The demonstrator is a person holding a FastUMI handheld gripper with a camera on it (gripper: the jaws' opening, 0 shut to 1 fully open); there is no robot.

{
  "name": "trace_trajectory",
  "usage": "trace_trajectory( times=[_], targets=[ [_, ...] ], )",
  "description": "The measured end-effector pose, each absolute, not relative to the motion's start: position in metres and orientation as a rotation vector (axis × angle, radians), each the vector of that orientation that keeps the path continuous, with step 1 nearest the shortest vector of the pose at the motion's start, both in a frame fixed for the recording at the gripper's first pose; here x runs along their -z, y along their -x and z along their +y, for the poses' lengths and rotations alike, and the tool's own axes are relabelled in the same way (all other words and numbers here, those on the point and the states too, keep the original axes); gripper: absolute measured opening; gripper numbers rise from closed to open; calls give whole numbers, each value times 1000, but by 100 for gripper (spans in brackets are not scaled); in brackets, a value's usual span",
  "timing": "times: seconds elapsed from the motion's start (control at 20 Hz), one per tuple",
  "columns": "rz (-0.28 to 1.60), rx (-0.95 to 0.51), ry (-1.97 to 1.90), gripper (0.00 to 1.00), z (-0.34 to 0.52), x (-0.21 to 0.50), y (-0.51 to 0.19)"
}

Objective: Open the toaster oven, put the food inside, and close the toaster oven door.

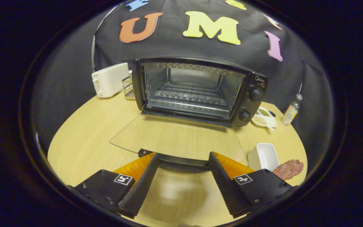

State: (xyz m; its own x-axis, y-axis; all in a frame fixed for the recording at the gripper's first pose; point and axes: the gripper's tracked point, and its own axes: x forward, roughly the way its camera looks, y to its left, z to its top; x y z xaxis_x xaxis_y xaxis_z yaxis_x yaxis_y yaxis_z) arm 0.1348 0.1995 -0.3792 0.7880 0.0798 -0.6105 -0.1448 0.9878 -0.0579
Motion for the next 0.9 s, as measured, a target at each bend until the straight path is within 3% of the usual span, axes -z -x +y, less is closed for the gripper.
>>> trace_trajectory(
  times=[0.55, 0.9],
  targets=[
    [645, -147, 77, 100, 191, 374, -124],
    [480, -57, 162, 100, 96, 290, -84]
  ],
)
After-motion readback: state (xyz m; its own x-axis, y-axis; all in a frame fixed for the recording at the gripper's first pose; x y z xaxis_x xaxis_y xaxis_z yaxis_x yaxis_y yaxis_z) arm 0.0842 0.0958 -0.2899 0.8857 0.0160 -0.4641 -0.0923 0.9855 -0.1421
